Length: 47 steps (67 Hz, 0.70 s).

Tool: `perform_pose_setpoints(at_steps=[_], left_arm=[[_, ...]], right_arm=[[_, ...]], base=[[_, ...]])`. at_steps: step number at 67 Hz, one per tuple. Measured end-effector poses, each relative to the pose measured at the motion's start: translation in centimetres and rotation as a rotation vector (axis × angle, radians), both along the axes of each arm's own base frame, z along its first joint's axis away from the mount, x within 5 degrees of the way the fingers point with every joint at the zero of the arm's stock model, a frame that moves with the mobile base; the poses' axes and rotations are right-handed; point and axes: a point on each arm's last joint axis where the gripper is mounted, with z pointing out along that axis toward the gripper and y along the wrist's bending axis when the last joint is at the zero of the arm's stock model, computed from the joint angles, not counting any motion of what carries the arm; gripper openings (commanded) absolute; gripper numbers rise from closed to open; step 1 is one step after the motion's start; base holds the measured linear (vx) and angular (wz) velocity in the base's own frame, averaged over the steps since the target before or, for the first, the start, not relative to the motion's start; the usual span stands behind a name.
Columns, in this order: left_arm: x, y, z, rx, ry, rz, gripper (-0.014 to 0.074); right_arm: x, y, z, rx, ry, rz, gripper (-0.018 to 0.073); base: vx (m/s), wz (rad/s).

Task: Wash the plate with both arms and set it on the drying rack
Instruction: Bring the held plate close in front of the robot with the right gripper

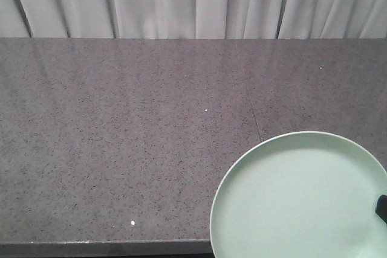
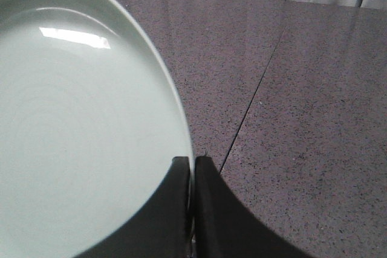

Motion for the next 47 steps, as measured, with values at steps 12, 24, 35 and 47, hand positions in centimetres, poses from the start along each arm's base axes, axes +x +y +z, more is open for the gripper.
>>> perform_pose_setpoints(at_steps=[12,24,35,47], left_arm=[[0.0,0.0,0.0,0.0,0.0,0.0,-0.0006],[0.0,0.0,0.0,0.0,0.0,0.0,-0.0006],[0.0,0.0,0.0,0.0,0.0,0.0,-0.0006],[0.0,0.0,0.0,0.0,0.0,0.0,-0.0006]], right_arm=[[0.0,0.0,0.01,0.0,-0.001,0.0,-0.0004],[0.0,0.0,0.01,0.0,-0.001,0.0,-0.0004],[0.0,0.0,0.01,0.001,-0.001,0.0,-0.0004],[0.0,0.0,0.01,0.001,-0.001,0.0,-0.0004]], base=[[0.0,0.0],[-0.01,0.04],[-0.04,0.11],[-0.05,0.19]])
